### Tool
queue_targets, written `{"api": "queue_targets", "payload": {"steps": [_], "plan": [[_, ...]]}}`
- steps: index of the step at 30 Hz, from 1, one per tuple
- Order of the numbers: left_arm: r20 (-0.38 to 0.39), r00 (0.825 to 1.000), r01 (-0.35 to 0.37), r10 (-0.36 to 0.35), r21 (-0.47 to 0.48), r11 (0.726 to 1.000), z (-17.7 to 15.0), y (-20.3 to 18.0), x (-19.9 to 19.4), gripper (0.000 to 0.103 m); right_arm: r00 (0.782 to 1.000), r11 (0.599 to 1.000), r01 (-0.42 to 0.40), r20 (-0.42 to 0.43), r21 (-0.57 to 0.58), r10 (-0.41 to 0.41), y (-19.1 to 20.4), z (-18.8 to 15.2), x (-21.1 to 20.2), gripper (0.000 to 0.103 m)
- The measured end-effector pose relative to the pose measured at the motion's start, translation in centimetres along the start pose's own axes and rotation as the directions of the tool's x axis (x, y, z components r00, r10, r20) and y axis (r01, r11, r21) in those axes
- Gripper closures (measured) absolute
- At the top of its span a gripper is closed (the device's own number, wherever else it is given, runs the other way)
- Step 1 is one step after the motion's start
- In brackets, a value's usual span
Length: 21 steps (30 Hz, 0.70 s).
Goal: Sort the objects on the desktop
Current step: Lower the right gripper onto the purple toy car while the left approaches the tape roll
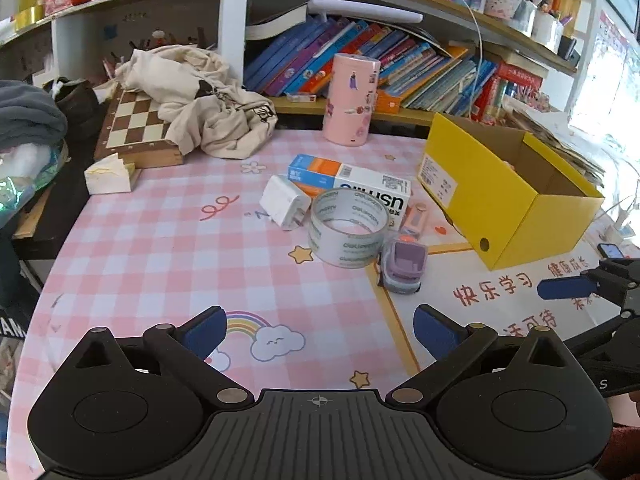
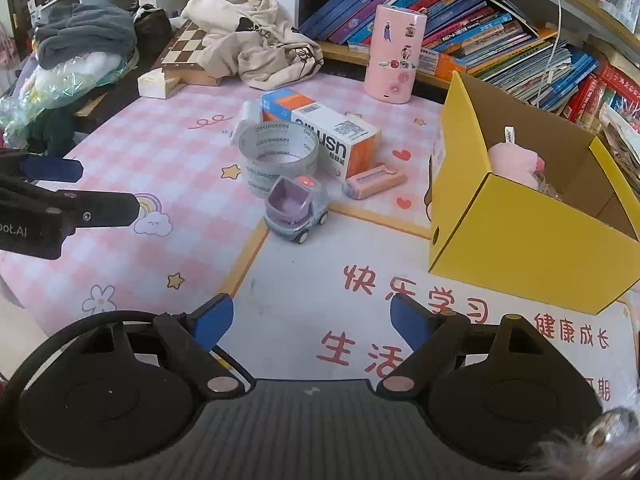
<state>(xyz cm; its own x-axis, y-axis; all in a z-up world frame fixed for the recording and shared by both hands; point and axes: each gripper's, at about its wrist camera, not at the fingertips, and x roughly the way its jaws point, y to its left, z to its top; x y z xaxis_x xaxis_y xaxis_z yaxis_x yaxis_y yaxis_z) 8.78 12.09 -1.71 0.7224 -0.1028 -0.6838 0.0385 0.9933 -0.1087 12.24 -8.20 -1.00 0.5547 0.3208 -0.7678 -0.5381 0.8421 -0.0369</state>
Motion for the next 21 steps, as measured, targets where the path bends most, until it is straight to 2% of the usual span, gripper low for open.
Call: {"api": "queue_targets", "payload": {"steps": [11,21], "plan": [[0.014,1.0,0.012,-0.011,-0.019,1.0,0.4,0.8,0.5,0.002,1.0,0.999,-0.013,-0.007,-0.034,0.012,0.5,1.4,1.2,0.018],[-0.023,1.0,-0.006,0.005,-0.05,0.999,1.4,2.1,2.8,0.002,0.998,0.998,-0.037,-0.047,-0.04,0.036,-0.1,3.0,3.7,0.018]]}}
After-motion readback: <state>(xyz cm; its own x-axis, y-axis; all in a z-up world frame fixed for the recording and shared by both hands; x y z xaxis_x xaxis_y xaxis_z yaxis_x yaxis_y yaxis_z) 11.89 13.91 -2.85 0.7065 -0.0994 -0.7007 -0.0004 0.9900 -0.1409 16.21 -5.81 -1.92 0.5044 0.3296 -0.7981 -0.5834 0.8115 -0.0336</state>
